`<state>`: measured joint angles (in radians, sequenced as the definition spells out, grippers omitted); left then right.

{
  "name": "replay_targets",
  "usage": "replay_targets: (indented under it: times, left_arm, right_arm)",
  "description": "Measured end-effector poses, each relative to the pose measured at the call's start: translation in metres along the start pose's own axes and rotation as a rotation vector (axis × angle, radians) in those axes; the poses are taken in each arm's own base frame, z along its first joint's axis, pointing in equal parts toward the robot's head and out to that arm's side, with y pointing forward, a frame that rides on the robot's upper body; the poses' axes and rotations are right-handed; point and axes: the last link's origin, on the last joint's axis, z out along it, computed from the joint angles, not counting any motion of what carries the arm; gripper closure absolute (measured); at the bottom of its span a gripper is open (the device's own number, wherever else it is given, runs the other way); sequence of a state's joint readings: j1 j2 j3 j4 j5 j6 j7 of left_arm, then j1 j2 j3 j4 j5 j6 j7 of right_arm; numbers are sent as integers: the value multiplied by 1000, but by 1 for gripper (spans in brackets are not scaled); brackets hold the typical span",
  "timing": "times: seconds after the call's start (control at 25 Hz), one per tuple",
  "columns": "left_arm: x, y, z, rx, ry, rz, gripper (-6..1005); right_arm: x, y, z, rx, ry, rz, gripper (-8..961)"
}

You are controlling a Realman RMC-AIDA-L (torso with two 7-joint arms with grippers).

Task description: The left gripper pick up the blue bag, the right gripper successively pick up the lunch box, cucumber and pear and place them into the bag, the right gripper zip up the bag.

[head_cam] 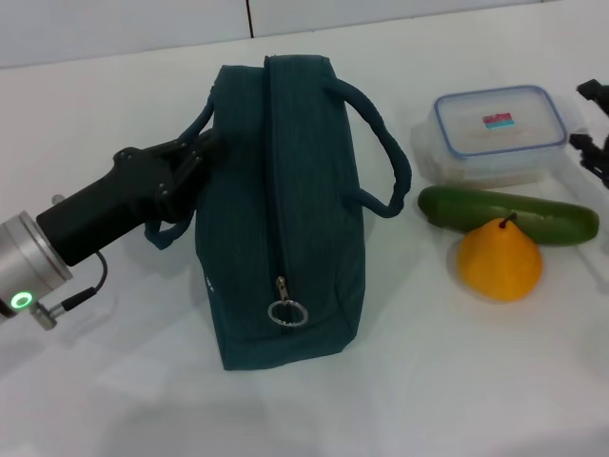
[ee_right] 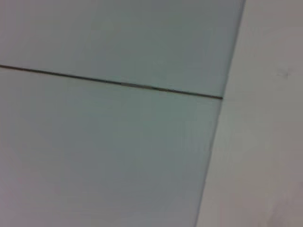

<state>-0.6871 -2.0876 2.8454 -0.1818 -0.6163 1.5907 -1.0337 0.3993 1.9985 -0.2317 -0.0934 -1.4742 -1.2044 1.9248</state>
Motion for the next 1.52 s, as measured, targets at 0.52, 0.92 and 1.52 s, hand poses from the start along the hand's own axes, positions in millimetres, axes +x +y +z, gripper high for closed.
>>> replay_targets:
  times: [0.52, 0.92, 1.52]
  left_arm:
    - [-1, 0, -1, 4, 0, 18, 955]
    - [1, 3, 1, -17, 11, 17, 955]
    - [1, 3, 3, -15, 13, 31, 955]
  right_arm:
    - [3, 7, 19, 13, 38, 14, 125]
    - [-4, 12, 29, 27, 40, 0, 126]
    - [2, 13, 35, 25, 41, 12, 128]
